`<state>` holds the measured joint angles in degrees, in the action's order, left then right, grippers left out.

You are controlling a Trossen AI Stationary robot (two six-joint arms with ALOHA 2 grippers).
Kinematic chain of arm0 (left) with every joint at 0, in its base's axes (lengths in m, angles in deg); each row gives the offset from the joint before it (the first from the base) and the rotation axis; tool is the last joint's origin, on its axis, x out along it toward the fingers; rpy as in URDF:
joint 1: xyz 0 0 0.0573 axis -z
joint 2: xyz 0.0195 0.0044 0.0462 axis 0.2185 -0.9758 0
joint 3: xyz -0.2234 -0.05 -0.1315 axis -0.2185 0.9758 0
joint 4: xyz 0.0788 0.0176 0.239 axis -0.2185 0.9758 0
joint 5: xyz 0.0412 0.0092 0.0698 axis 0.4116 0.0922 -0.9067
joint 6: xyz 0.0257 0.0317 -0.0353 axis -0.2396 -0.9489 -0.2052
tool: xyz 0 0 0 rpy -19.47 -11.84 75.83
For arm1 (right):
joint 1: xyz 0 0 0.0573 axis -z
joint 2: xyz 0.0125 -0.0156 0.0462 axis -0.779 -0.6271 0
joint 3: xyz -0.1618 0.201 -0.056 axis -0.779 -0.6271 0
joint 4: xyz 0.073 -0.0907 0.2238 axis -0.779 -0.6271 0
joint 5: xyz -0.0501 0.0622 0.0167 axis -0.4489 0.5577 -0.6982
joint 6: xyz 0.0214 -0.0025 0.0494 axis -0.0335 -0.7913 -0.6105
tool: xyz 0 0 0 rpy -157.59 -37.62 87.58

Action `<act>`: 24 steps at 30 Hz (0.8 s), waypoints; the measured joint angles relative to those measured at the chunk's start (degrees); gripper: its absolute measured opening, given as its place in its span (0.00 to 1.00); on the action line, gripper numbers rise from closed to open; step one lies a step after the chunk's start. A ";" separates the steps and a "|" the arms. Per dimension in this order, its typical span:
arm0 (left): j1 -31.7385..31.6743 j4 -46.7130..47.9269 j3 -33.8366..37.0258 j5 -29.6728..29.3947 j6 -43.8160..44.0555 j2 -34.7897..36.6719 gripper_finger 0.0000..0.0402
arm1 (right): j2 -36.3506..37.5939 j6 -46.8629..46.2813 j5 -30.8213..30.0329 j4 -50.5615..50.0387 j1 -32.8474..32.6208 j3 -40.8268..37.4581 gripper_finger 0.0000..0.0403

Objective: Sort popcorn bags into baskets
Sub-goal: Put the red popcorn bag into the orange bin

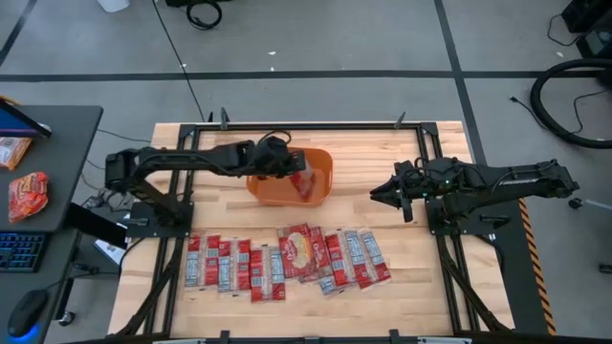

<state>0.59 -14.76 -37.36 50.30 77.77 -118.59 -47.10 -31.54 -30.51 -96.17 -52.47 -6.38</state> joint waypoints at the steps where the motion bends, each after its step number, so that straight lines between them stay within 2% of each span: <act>1: 0.04 -0.51 0.02 -0.35 0.62 -0.58 0.03 | 0.00 -0.02 0.00 0.35 0.00 0.00 0.22; 4: 0.64 0.00 -0.08 -1.46 0.73 -1.31 0.03 | 0.00 -0.56 -0.01 0.80 0.00 0.00 0.22; 8: 2.03 6.07 -0.08 -1.73 -2.51 -1.31 0.07 | 0.01 -1.24 0.00 1.22 0.00 0.00 0.22; 15: 3.59 17.40 -1.91 -1.55 -8.74 -0.79 0.32 | 0.00 -1.09 -0.02 1.56 0.00 0.00 0.22; 20: 4.95 22.41 -6.49 -3.35 -18.35 -0.78 0.44 | 0.00 -1.00 -0.02 1.32 0.00 0.00 0.22; 24: 8.04 19.07 -9.50 -1.15 -34.03 -0.74 0.45 | 0.00 -1.03 0.02 0.28 0.00 0.00 0.22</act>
<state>8.62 4.31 -46.86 49.15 43.73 -119.33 -47.10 -32.57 -30.49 -95.89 -52.46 -6.38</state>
